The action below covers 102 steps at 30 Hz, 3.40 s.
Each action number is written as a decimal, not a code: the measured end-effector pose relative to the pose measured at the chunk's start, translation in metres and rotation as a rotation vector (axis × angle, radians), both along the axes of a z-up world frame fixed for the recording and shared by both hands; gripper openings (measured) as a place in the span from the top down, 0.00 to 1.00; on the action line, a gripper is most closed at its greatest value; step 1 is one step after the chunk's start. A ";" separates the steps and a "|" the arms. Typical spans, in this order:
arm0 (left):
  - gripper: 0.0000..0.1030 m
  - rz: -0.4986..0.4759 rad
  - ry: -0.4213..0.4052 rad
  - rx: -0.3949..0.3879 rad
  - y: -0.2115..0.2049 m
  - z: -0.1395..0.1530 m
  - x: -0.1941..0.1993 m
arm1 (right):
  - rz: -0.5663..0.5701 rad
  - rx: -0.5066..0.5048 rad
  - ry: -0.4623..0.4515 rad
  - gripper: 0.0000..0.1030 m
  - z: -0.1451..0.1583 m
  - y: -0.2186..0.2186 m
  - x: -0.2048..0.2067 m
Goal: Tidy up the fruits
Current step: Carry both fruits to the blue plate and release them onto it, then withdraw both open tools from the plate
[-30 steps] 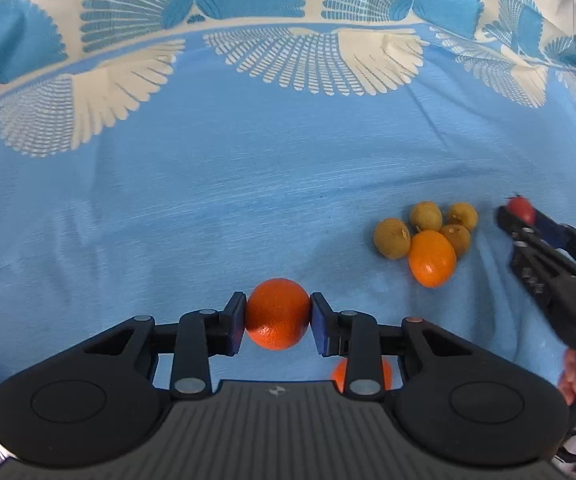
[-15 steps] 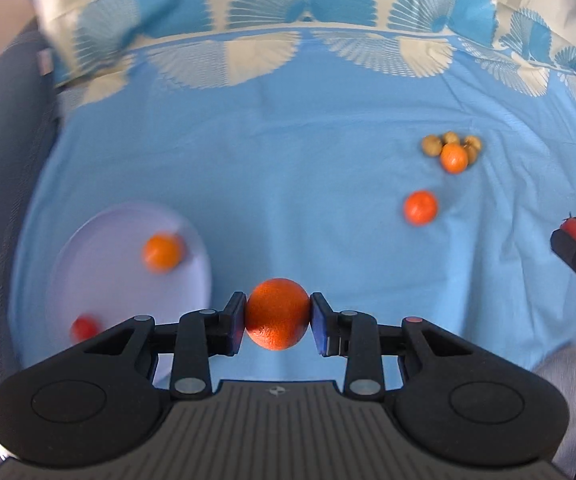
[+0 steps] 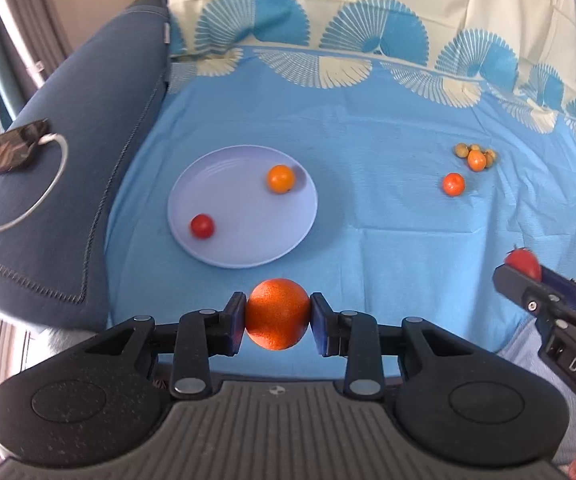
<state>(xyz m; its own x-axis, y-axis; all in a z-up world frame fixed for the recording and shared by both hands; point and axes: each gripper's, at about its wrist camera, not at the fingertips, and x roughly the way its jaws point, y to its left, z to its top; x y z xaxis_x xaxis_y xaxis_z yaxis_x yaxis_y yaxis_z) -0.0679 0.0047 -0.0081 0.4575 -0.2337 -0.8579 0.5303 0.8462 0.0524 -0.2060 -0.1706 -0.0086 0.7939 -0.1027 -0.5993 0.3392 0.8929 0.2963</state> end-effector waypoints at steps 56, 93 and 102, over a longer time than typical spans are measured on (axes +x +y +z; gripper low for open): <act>0.63 0.171 0.030 -0.049 0.018 -0.057 0.155 | 0.216 -0.143 0.164 0.71 -0.044 0.050 0.169; 0.00 0.210 -0.046 -0.002 0.068 -0.024 0.069 | 0.135 -0.338 0.150 0.01 -0.011 0.101 0.096; 0.00 0.212 -0.123 -0.031 0.082 0.001 0.021 | 0.098 -0.318 0.060 0.01 0.014 0.106 0.048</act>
<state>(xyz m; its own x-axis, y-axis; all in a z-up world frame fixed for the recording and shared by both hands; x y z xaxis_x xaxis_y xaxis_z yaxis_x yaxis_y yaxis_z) -0.0466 0.0868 -0.0074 0.5994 -0.1473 -0.7868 0.3325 0.9399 0.0773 -0.1579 -0.0646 0.0057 0.7734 -0.2170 -0.5956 0.2553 0.9666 -0.0207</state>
